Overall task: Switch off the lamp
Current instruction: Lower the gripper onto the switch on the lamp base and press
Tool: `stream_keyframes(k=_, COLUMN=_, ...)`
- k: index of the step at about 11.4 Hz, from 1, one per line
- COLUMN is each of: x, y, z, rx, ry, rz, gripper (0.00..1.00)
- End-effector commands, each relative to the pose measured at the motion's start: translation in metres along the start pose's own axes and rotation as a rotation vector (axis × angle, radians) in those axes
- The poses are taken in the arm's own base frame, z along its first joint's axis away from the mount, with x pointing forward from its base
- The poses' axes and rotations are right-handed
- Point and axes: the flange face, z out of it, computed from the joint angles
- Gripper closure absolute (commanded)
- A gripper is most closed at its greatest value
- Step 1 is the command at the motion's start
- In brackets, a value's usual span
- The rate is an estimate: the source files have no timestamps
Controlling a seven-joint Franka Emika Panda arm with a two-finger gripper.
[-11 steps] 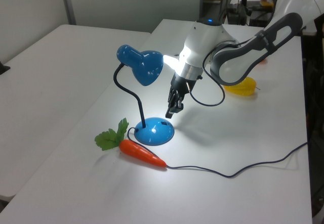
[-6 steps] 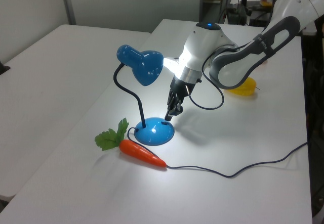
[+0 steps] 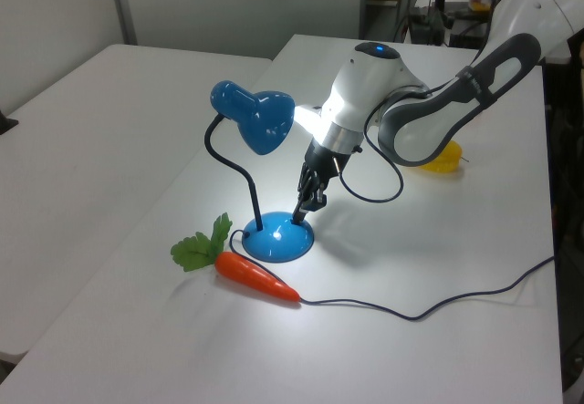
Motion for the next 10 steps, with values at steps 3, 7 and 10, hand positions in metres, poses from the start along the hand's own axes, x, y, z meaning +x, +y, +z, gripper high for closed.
stream_keyframes(k=3, x=-0.001, y=-0.003, z=0.006, rx=-0.008, ry=0.010, rz=-0.022, gripper=1.00)
stream_keyframes(k=7, x=-0.003, y=-0.004, z=0.011, rx=-0.008, ry=0.003, rz=-0.029, gripper=1.00)
stream_keyframes(k=10, x=-0.009, y=-0.003, z=0.018, rx=-0.009, ry=-0.015, rz=-0.034, gripper=1.00)
